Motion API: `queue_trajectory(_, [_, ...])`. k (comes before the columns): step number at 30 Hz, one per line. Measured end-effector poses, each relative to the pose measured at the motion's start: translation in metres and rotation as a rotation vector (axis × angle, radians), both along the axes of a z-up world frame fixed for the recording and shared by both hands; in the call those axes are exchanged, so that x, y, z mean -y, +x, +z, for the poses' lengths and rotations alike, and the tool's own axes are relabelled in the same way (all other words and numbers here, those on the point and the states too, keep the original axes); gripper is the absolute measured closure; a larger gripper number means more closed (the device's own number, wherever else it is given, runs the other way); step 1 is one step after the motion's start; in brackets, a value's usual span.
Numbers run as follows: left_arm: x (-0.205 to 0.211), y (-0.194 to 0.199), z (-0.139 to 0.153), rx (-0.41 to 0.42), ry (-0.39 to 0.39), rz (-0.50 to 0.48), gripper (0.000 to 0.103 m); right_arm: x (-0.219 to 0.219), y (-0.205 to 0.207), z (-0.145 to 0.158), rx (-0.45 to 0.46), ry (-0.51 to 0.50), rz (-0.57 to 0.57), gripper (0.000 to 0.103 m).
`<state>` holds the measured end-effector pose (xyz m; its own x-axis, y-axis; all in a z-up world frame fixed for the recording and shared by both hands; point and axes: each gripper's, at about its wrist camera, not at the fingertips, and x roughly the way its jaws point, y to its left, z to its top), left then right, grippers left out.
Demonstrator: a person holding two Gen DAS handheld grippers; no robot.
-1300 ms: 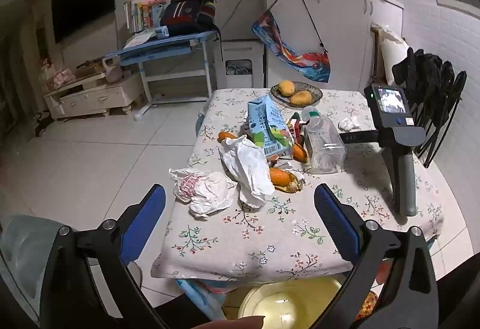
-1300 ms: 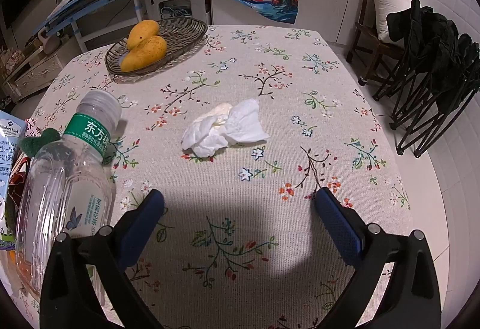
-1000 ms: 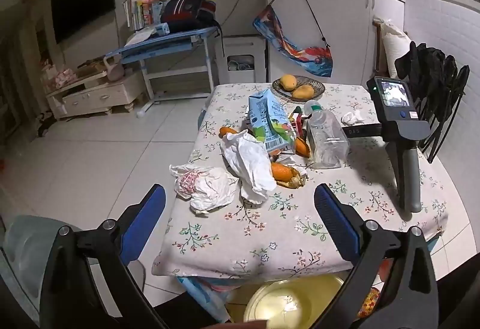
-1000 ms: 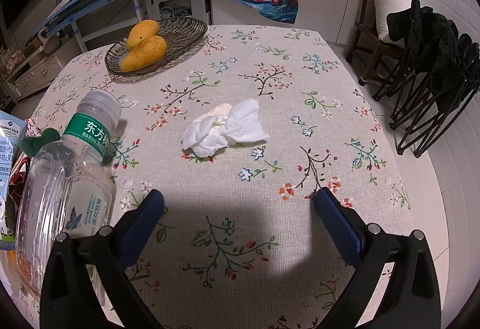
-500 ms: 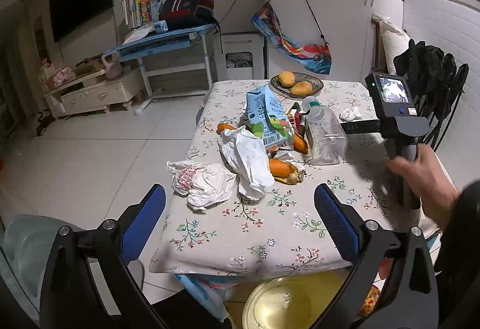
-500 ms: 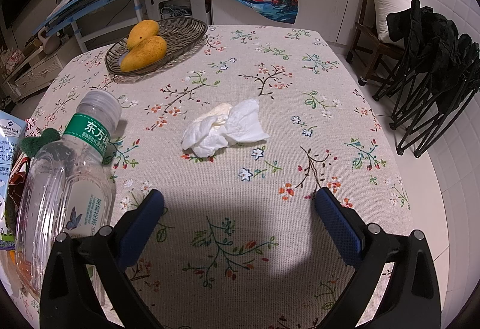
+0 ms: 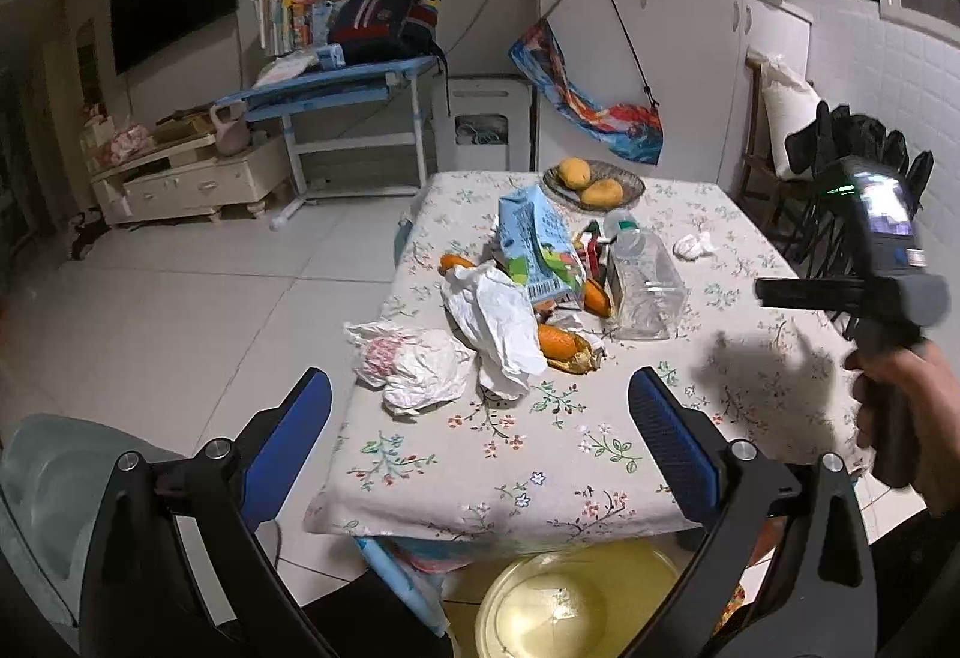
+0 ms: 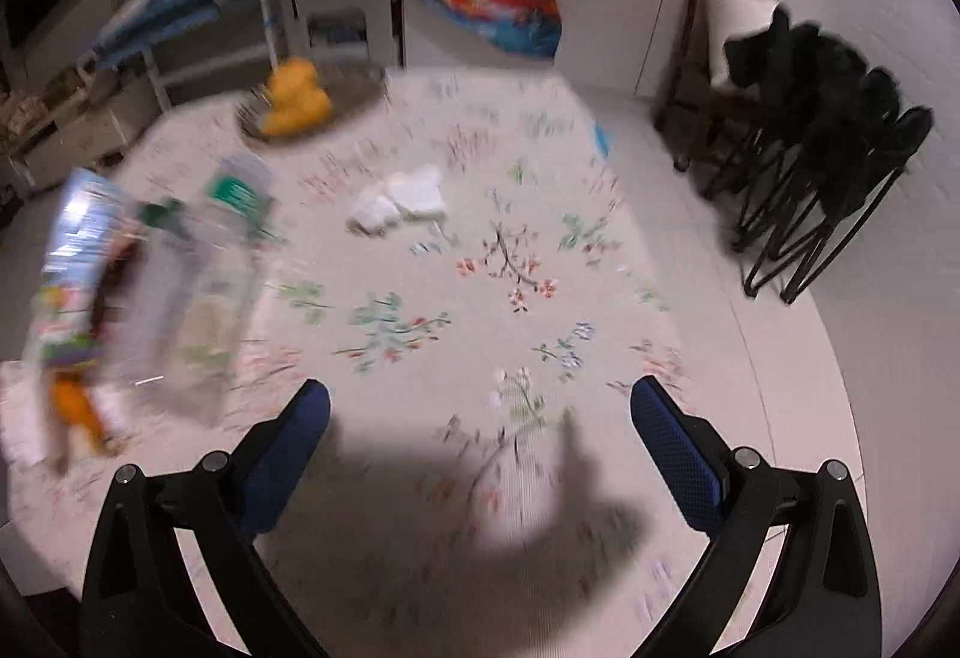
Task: Collect trash
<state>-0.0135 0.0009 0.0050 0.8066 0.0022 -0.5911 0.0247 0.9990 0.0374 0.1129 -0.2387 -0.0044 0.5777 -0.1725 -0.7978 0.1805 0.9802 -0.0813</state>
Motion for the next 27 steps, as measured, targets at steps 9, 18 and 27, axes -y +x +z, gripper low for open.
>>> queue_trajectory(9, [-0.021, -0.051, 0.02, 0.046, -0.002, 0.022, 0.007, -0.052, -0.108, 0.063, 0.16, -0.047, 0.051, 0.007])
queue_trajectory(18, [-0.032, -0.084, 0.022, 0.06, 0.019, 0.03, 0.007, -0.067, -0.16, 0.072, 0.235, -0.087, 0.033, 0.007])
queue_trajectory(27, [-0.019, -0.089, 0.023, 0.083, 0.036, -0.004, 0.007, -0.066, -0.18, 0.072, 0.366, -0.026, 0.044, 0.007])
